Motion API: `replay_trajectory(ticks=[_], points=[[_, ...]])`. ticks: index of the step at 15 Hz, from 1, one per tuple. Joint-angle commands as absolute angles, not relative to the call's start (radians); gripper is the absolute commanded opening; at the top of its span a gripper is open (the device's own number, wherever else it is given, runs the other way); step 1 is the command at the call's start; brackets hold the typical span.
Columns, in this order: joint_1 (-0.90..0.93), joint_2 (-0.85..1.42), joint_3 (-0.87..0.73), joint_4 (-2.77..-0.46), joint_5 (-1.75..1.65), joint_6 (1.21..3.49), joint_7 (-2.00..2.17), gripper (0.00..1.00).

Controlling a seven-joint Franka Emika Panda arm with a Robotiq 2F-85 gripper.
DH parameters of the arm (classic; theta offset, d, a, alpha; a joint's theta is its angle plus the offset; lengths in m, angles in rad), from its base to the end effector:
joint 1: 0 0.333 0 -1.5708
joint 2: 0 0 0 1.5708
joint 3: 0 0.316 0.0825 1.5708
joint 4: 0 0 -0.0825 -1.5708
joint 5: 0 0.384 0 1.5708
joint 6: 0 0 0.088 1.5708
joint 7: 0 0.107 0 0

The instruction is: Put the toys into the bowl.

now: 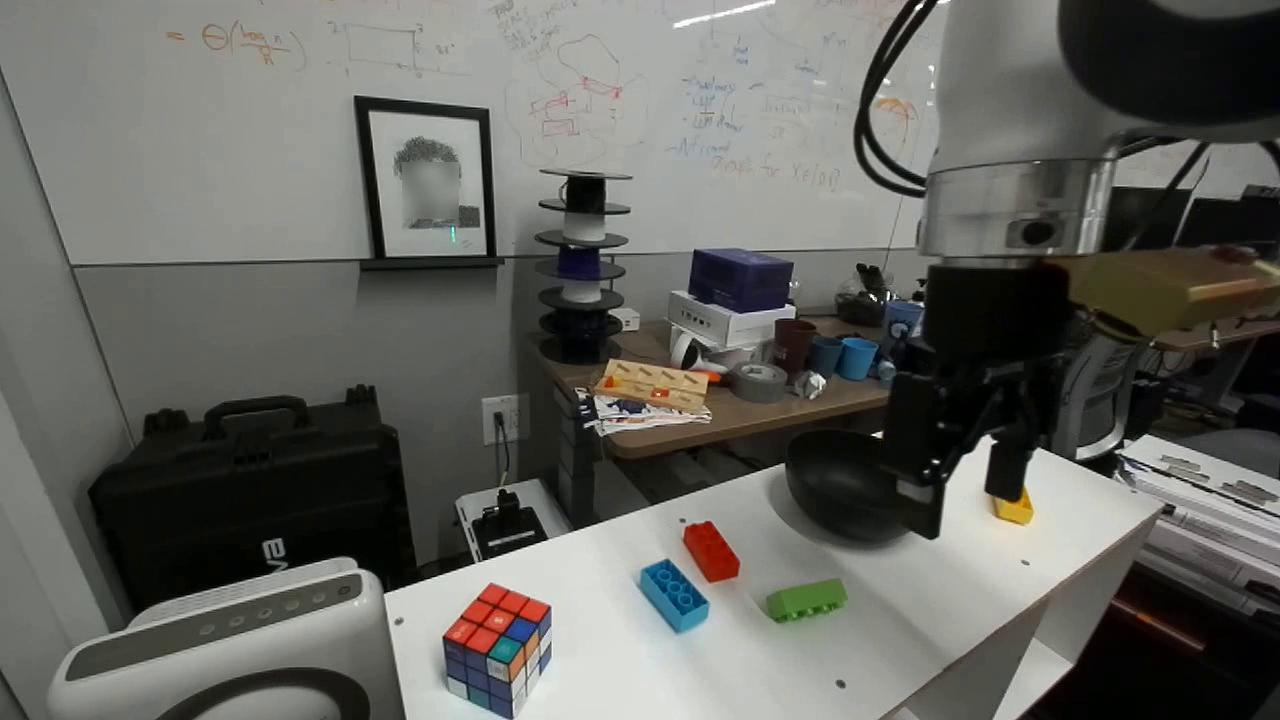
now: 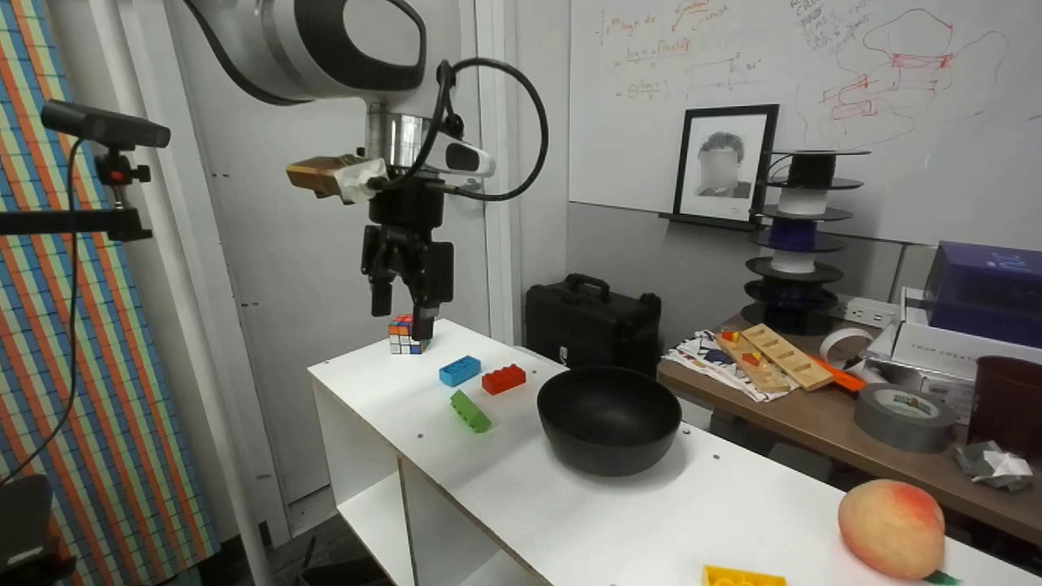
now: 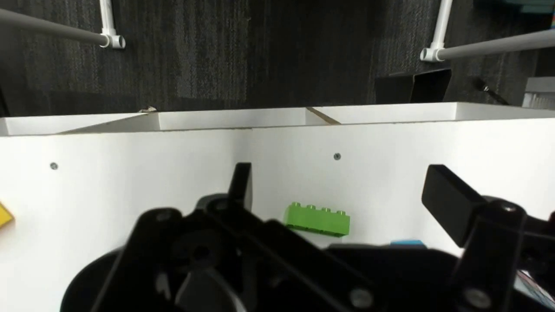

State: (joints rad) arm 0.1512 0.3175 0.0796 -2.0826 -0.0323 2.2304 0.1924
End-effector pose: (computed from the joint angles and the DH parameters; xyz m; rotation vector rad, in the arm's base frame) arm 0.5513 0.1281 0.2602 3.0956 0.0905 -0.2561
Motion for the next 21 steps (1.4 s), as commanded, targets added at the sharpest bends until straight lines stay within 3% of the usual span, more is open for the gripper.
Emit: replay_trajectory(ticks=[1,14,21], points=[[0.162,0.349,0.079,-2.047,-0.043,2.228,0.209,1.00],[0.182,0.409,0.075,-1.975,-0.056,2.226,0.234,1.00],[0.217,0.634,0.076,-1.704,-0.117,2.274,0.202,1.00]])
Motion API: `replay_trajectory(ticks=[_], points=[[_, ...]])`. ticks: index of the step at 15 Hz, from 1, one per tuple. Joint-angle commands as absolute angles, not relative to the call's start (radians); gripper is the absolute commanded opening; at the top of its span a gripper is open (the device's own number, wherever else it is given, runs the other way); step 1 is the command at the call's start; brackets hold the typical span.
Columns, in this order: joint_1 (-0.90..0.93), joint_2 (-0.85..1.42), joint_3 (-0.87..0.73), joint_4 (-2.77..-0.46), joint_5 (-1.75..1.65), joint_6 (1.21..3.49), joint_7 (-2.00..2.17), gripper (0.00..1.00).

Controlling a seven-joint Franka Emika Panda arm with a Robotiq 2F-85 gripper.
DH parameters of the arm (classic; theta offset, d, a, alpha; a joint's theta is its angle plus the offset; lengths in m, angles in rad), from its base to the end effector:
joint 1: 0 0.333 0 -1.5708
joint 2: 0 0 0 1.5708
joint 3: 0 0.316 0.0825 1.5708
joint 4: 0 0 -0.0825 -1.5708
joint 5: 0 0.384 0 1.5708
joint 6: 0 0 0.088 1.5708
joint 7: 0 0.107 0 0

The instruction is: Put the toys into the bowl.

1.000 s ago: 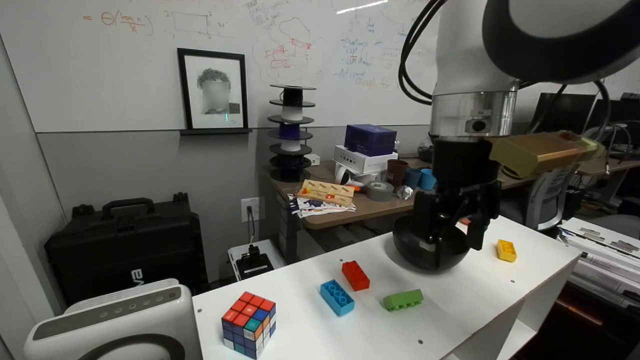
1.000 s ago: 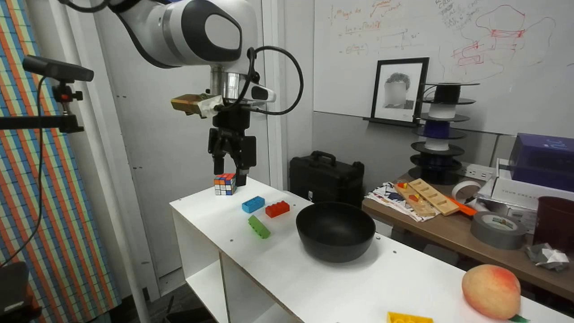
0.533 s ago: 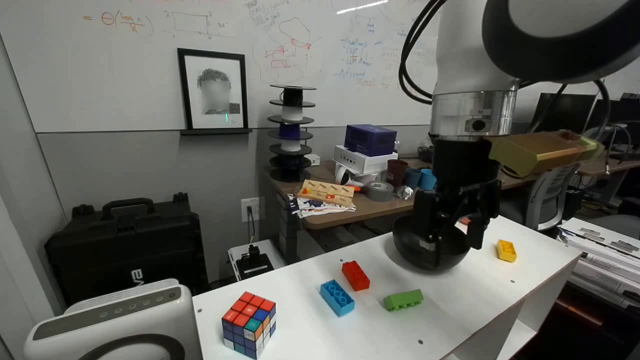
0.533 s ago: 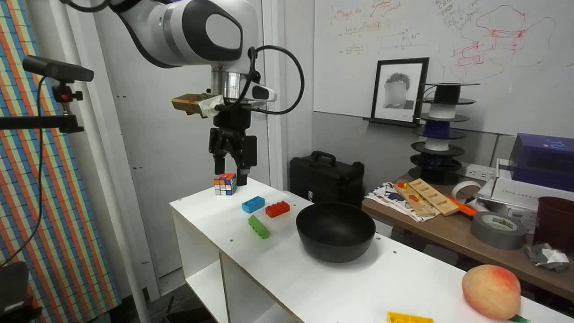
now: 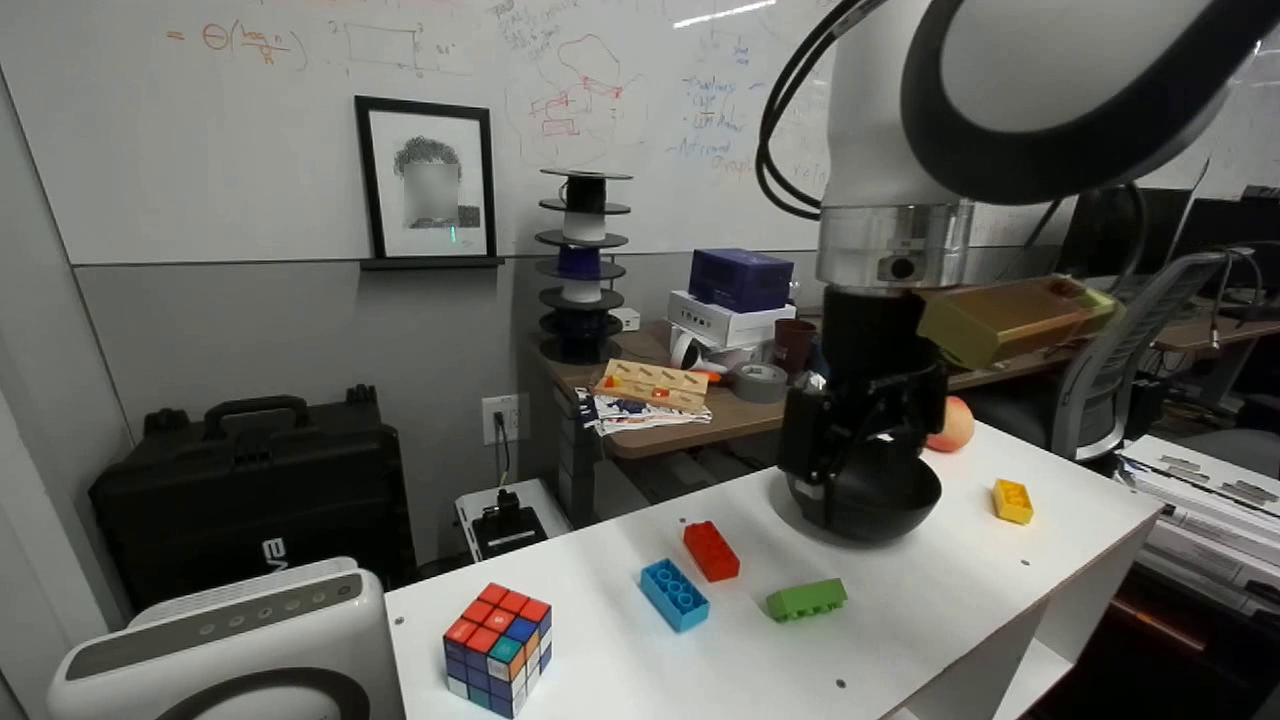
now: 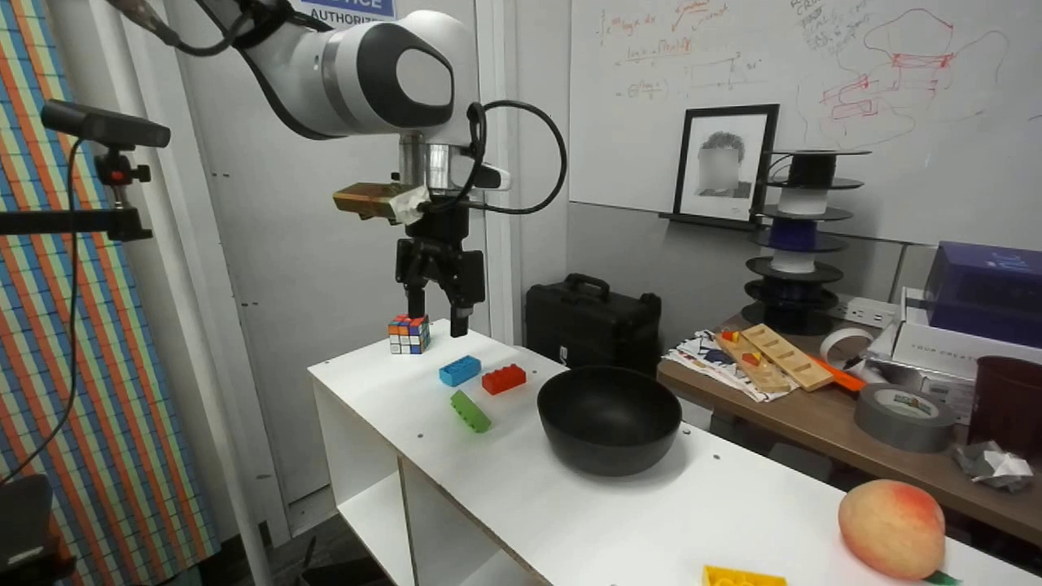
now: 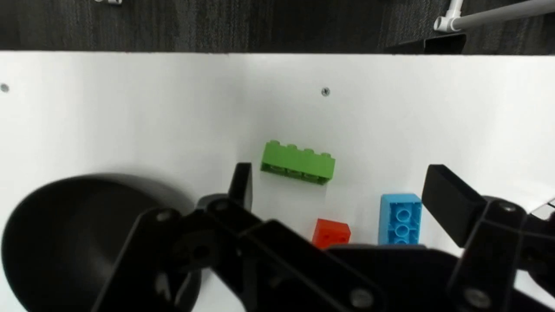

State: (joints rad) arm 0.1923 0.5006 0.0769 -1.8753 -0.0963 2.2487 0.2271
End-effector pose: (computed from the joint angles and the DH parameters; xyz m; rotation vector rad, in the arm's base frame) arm 0.6024 0.1611 0.2345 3.0696 0.1538 -0.1734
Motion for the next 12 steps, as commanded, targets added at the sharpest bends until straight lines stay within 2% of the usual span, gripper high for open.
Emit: replay_trajectory(ticks=[1,12], points=[[0.222,0.676,0.079,-1.656,-0.110,2.296,0.195,1.00],[0.273,1.096,0.113,-1.148,-0.046,2.131,0.142,1.00]])
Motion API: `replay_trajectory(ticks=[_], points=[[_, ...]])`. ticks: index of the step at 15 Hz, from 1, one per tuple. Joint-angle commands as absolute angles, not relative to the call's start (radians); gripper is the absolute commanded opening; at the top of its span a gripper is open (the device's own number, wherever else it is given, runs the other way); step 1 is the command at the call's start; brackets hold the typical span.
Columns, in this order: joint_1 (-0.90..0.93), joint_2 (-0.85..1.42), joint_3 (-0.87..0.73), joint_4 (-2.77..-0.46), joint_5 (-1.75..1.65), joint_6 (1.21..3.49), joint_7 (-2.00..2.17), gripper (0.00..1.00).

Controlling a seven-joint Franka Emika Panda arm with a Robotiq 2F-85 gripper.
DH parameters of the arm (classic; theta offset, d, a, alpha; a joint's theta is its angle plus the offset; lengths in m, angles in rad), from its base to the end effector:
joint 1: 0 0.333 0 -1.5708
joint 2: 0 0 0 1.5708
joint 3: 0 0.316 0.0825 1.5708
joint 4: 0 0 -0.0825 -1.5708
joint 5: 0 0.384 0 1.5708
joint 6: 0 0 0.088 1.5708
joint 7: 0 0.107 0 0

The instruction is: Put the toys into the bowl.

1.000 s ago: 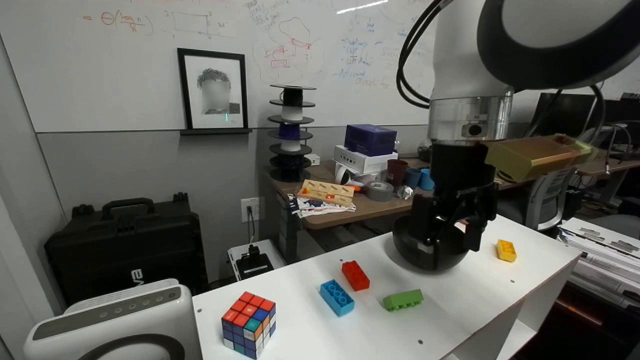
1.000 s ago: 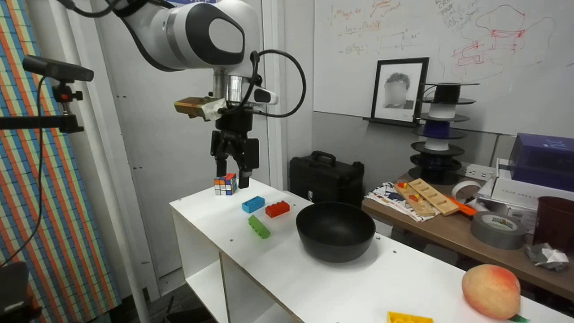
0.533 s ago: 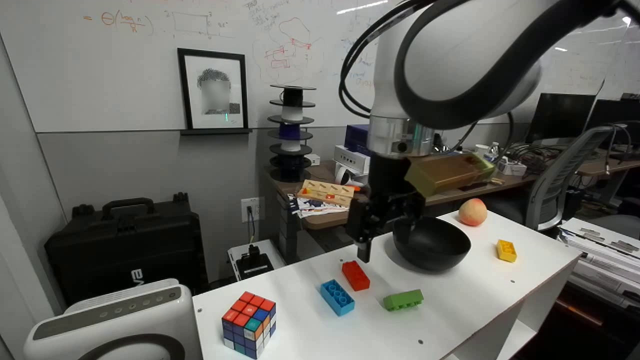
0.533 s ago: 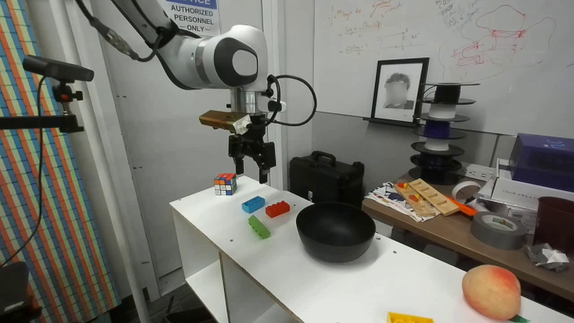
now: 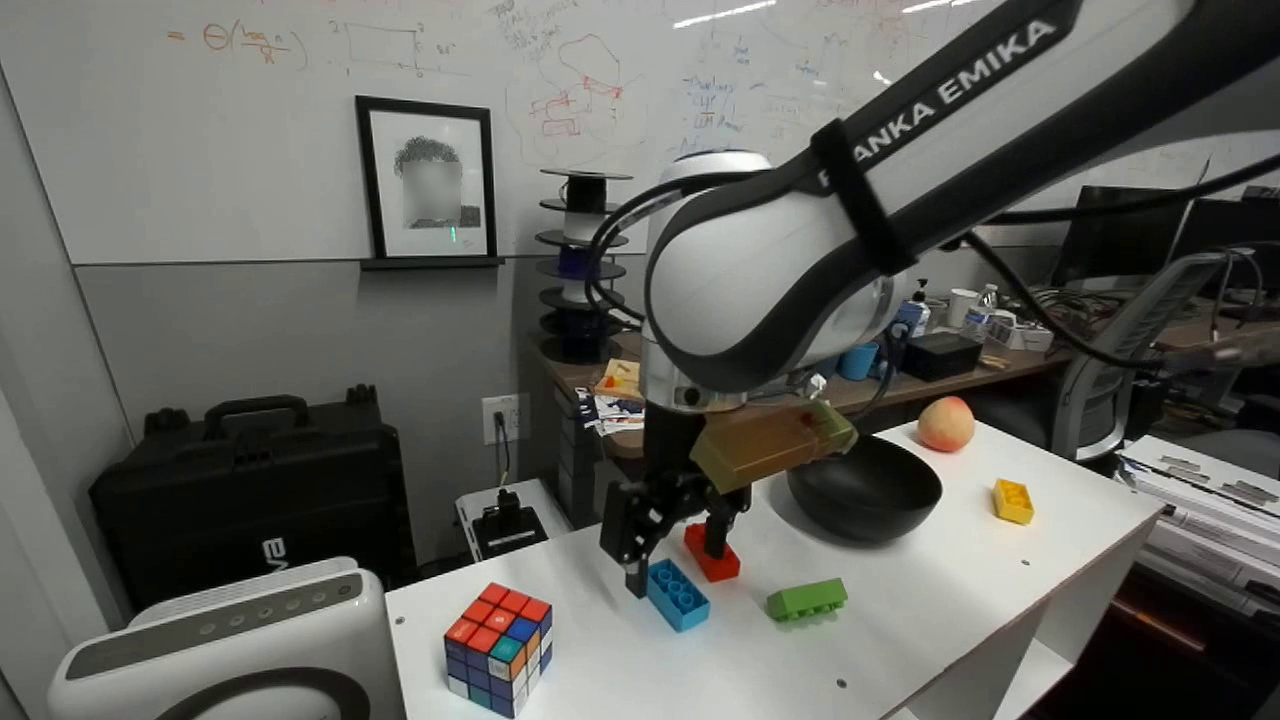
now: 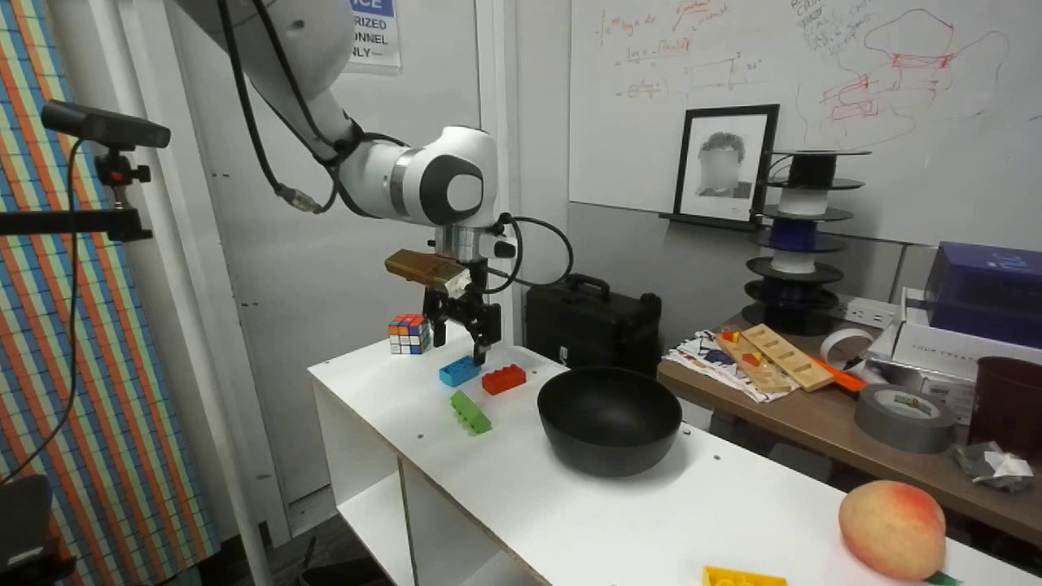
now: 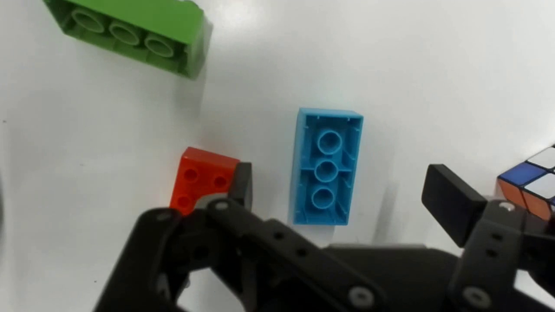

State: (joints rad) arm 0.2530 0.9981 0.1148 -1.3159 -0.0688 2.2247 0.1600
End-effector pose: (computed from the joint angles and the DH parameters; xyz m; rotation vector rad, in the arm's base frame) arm 0.6862 0.2428 0.1244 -3.0996 -0.3168 0.1433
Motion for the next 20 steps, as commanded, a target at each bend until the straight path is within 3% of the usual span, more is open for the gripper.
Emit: replay_trajectory(ticks=[1,4,5,7,10,14,20], points=[[0.281,1.116,0.110,-1.117,-0.046,2.102,0.150,1.00],[0.297,1.149,0.106,-1.056,-0.045,2.012,0.163,1.00],[0.302,1.157,0.104,-1.039,-0.045,1.985,0.168,0.74],[0.316,1.168,0.089,-1.017,-0.059,1.949,0.183,0.70],[0.332,1.190,0.064,-0.987,-0.079,1.910,0.190,0.43],[0.337,1.212,0.049,-0.962,-0.091,1.877,0.185,0.15],[0.347,1.158,0.053,-1.021,-0.119,1.901,0.172,0.11]])
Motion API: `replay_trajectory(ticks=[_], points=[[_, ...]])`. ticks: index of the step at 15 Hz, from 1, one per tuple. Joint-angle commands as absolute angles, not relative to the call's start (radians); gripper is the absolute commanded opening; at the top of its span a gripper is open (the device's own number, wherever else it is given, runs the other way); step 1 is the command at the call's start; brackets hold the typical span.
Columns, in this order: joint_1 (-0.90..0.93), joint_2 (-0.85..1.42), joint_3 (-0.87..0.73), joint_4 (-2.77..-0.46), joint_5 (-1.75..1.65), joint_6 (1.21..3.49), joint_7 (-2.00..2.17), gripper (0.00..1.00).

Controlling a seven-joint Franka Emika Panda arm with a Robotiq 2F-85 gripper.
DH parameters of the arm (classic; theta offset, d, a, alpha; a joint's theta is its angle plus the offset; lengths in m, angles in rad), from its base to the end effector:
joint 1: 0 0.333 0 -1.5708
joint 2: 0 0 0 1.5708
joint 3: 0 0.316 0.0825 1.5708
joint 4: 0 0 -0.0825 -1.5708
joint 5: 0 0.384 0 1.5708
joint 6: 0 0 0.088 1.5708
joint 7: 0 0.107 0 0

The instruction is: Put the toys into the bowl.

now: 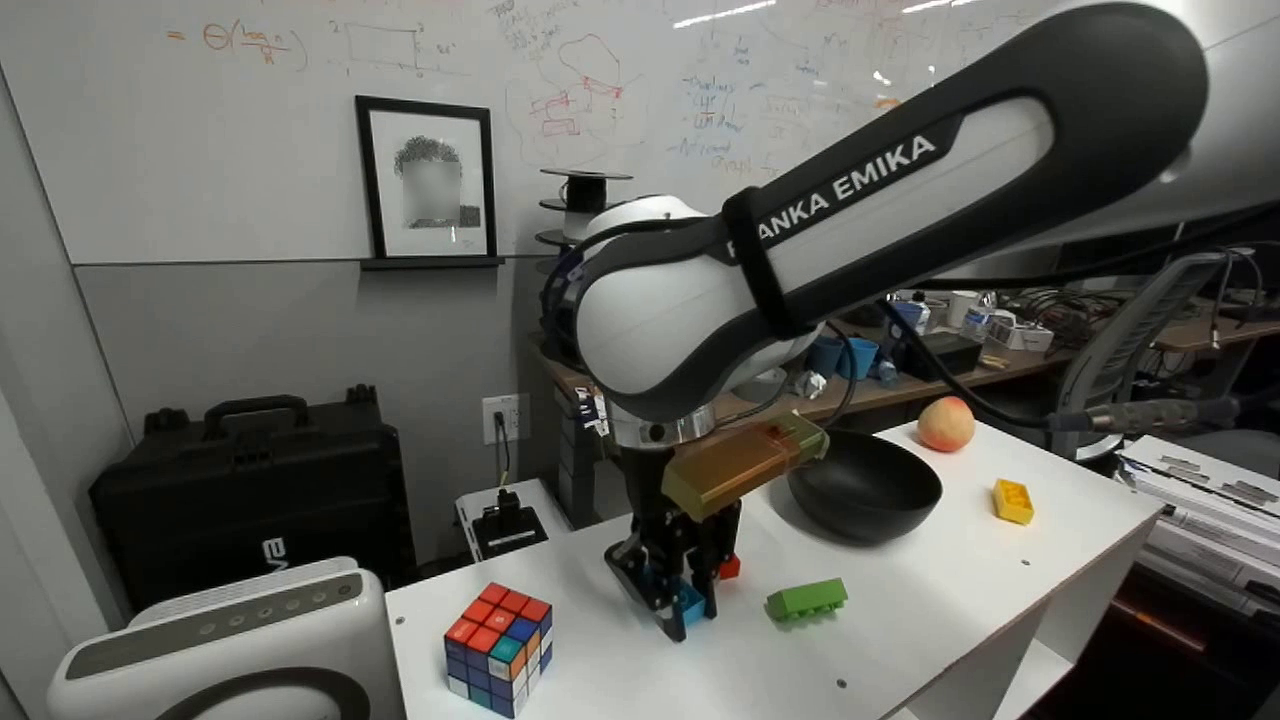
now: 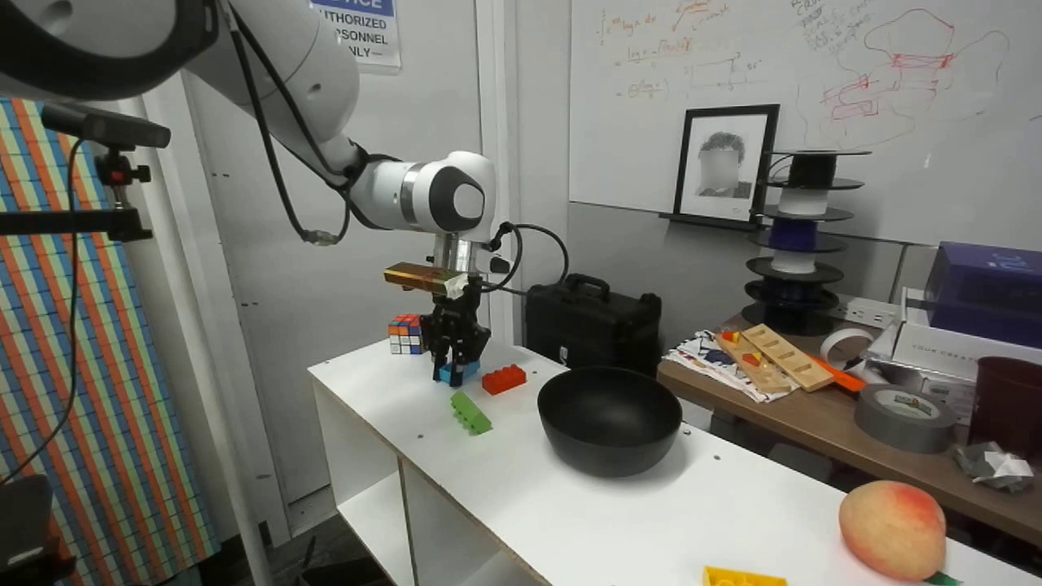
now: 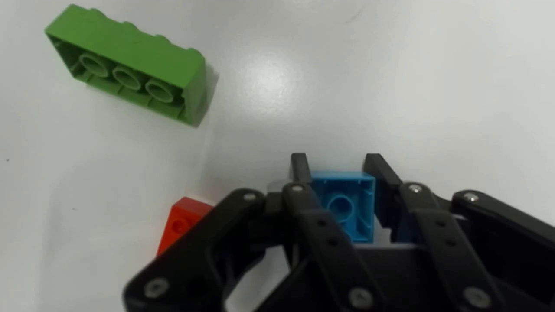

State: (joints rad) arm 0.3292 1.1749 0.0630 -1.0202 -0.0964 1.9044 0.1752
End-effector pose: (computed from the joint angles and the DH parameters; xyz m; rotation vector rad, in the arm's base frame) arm 0.6892 0.2617 0.0943 2.9914 0.3480 -0.4107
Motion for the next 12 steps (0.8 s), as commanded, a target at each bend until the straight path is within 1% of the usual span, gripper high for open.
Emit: replay_trajectory(ticks=[1,6,12], points=[[0.350,1.154,0.053,-1.025,-0.123,1.902,0.175,0.11],[0.365,1.107,0.051,-1.077,-0.140,1.933,0.189,0.11],[0.327,0.951,-0.003,-1.247,-0.137,2.081,0.294,0.11]])
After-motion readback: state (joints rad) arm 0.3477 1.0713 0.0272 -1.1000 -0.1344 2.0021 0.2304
